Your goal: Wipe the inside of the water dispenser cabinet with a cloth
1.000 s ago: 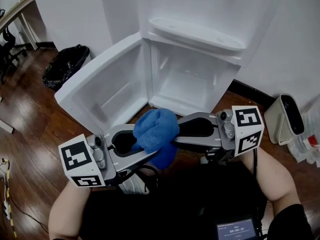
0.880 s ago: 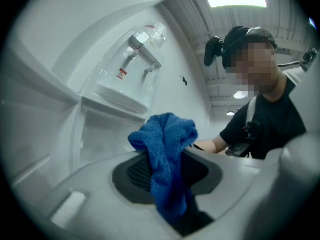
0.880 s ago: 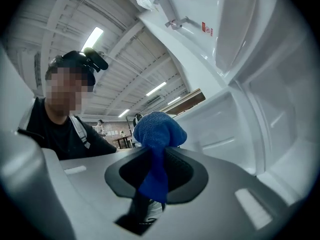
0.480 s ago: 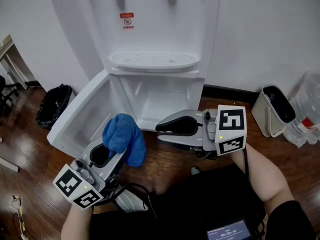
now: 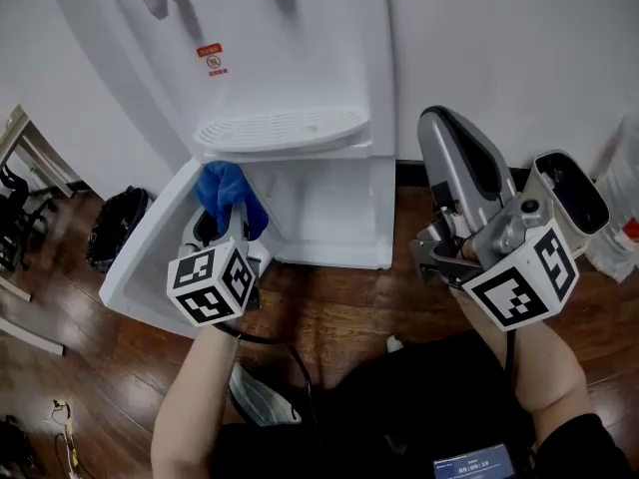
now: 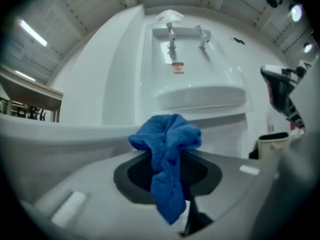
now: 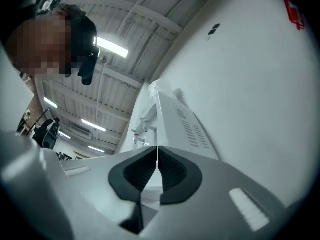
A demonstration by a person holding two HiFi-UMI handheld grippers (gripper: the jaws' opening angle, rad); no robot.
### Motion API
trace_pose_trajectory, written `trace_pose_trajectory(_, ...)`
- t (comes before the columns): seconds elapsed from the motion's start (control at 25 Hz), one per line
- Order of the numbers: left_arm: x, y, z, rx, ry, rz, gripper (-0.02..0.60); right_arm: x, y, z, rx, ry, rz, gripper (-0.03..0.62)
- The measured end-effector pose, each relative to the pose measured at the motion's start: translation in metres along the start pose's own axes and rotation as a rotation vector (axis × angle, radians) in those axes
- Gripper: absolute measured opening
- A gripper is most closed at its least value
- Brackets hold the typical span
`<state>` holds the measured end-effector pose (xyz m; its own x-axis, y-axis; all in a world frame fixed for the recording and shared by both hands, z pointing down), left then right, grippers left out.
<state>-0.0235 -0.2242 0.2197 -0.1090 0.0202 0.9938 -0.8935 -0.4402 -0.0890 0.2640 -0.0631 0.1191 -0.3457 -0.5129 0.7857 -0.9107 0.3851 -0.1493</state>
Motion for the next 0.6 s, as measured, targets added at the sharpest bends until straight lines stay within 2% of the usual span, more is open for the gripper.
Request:
trace_pose_trajectory(0.12, -0.001, -0.003, 0.022, -0.060, -0.034, 0.014, 0.118, 0.013, -0.004, 0.002, -0.011, 0.051, 0.072, 0.011)
trace_pose_trajectory(0.24, 0.001, -0.004, 0.030, -0.091, -0.057, 0.019, 0.118, 0.018, -0.004, 0.005, -0.017, 0.074, 0.100, 0.008)
trace_pose_trajectory(0.44, 0.003, -0.005, 0.032, -0.099, -0.067, 0.045, 0.118, 0.014, -0.013, 0.004, 0.027, 0.054, 0.120, 0.006)
trace_pose_trajectory(0.6, 0.006, -0.012, 0.037, -0.141, -0.095, 0.044, 0.118, 0.012, -0.020, 0.005, 0.030, 0.039, 0.163, 0.006)
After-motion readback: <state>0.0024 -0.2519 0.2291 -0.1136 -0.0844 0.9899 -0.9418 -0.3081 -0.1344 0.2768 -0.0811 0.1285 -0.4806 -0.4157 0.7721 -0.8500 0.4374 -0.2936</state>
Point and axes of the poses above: the fingertips, and each gripper's own axes: z forward along the fingers, y to its left, x out of its underside, the point moved 7 cm from there along -z, backward along the fingers
